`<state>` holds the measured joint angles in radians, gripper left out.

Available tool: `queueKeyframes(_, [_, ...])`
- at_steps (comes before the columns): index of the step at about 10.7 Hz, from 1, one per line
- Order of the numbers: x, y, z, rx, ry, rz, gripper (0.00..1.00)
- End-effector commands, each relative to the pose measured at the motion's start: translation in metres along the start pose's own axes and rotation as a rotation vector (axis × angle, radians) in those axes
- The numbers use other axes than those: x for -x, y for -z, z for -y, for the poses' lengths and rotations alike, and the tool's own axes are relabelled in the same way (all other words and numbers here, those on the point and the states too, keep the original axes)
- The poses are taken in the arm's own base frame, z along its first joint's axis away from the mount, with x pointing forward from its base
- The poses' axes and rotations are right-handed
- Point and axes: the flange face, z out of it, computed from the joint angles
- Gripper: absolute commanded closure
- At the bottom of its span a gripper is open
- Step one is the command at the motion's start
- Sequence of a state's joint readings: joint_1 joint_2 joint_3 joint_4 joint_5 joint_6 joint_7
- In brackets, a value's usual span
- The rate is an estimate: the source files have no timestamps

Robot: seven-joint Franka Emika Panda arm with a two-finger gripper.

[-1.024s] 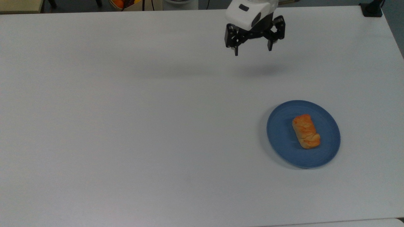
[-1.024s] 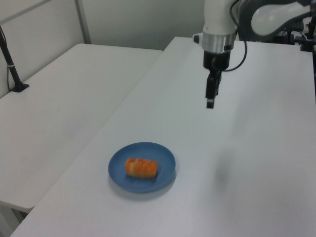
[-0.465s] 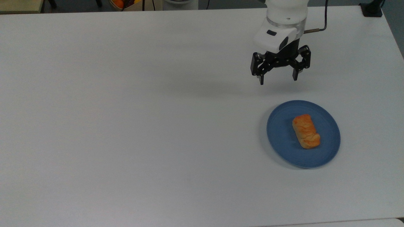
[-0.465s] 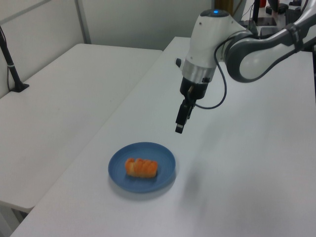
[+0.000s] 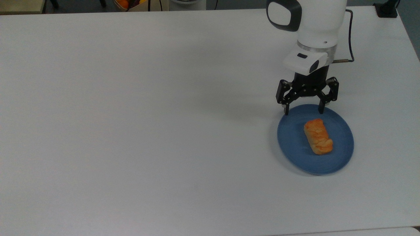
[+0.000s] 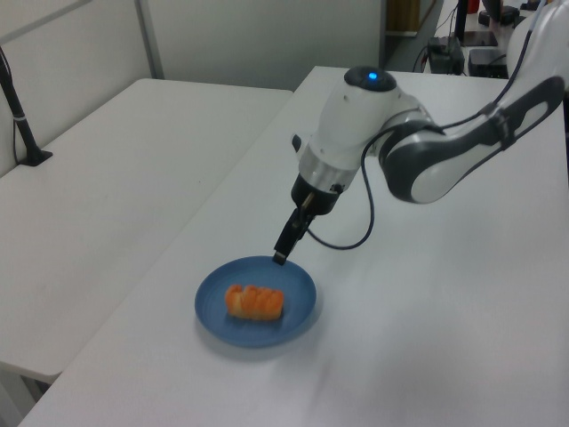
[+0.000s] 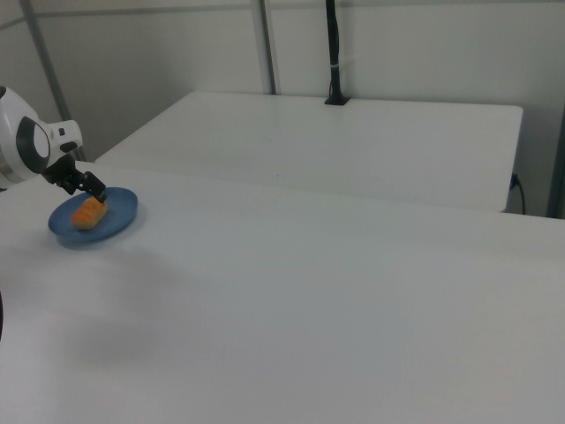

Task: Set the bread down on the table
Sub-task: 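Move the open gripper over the bread roll on the blue plate, then lower the gripper onto the orange bread roll and close it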

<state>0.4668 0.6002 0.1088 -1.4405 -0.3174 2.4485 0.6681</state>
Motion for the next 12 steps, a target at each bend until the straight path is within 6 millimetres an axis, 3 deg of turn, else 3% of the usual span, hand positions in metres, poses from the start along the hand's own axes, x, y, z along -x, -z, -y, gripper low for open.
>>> queueKeyframes(1, [-0.002,-0.015,0.026,-0.025,-0.003,-0.11,0.0])
queueKeyframes(6, [0.019,-0.056,0.052,0.01,0.071,-0.187,0.0])
queueKeyframes(8, [0.025,-0.06,0.055,0.032,0.105,-0.208,0.03])
queueKeyframes(10, [0.028,-0.062,0.057,0.042,0.134,-0.216,0.2])
queueKeyframes(12, [0.032,-0.065,0.058,0.042,0.135,-0.209,0.55])
